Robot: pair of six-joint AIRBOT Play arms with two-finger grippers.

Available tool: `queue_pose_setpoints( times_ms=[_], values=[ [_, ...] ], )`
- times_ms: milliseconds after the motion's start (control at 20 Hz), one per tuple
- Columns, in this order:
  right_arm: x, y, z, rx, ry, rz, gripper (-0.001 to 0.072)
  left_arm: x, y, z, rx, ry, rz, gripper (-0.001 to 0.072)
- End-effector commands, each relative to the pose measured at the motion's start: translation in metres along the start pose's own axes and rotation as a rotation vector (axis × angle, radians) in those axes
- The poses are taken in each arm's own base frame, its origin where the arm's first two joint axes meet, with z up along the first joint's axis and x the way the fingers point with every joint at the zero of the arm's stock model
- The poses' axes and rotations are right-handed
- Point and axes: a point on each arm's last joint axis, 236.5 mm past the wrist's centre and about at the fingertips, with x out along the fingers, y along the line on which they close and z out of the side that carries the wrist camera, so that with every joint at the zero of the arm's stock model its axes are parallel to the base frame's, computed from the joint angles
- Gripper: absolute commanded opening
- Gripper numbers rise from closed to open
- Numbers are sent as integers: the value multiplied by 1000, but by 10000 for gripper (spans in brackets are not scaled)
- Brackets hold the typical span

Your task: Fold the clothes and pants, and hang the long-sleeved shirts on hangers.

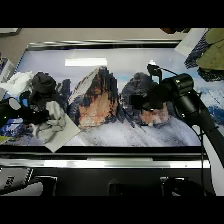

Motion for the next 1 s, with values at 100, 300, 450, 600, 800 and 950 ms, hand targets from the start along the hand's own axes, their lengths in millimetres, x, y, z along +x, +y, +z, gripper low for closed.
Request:
queue_pose_setpoints(
  times_ms=[100, 300, 450, 600, 800, 950],
  values=[
    [-38, -20, -21, -21, 22, -68, 330, 3, -125, -25, 173, 37, -274, 16],
    [-94, -60, -25, -82, -77, -205, 325, 5, -222, -50, 250, -20, -358, 15],
    [-137, -83, -34, -88, -151, -267, 325, 19, -273, -75, 288, -50, -391, 16],
    [-168, -100, -45, -66, -207, -307, 325, 36, -287, -88, 288, -15, -384, 23],
    [-189, -141, -57, 5, -196, -474, 382, -3, -253, -48, 285, -27, -384, 471],
    [-201, -177, -60, 178, -205, -499, 382, -54, -189, -4, 182, -104, -372, 470]
  ],
)
